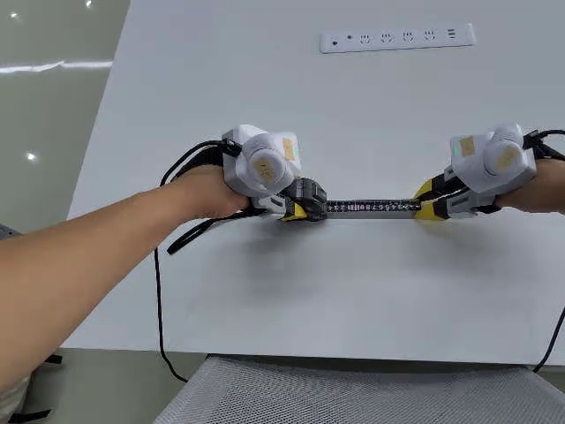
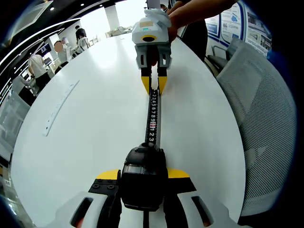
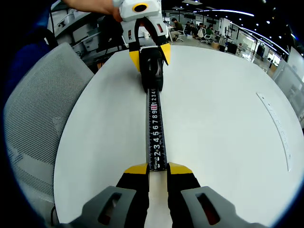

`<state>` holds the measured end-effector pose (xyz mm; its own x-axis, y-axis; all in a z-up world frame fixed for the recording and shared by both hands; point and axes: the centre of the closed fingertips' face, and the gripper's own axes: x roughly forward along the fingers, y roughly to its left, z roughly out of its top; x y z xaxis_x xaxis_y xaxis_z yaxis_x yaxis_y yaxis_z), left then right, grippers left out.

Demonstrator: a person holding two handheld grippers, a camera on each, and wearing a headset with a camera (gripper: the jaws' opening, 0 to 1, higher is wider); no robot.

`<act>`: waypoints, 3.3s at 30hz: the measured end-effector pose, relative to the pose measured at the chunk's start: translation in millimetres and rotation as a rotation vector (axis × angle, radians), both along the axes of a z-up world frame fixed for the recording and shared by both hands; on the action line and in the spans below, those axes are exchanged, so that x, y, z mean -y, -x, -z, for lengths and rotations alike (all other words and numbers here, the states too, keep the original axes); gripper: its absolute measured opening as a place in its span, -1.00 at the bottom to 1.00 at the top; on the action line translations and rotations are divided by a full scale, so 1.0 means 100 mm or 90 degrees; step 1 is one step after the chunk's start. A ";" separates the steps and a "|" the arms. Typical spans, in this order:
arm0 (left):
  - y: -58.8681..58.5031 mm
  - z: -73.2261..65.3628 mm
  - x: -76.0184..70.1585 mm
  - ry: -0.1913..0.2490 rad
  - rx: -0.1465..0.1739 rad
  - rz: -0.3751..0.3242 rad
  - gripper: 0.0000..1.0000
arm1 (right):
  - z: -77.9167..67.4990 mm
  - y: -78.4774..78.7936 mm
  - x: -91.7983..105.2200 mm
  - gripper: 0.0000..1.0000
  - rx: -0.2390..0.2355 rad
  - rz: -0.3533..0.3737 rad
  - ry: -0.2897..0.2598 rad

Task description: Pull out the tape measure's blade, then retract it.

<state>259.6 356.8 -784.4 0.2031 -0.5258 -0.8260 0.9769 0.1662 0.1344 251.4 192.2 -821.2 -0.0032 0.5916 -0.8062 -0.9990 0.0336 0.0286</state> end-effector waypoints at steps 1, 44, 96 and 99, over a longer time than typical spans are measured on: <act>0.00 0.00 0.00 0.000 0.000 0.000 -0.41 | 0.00 0.00 0.02 -0.81 0.000 0.001 0.001; 0.02 -0.02 0.00 -0.002 -0.004 -0.002 -0.41 | 0.01 -0.04 0.62 -0.81 -0.004 0.032 0.033; -0.04 0.01 0.02 0.009 -0.006 -0.029 -0.34 | 0.00 -0.04 0.73 -0.73 0.006 0.048 0.064; -0.04 0.02 0.01 0.010 -0.009 -0.037 -0.33 | 0.00 -0.04 0.73 -0.73 0.008 0.047 0.070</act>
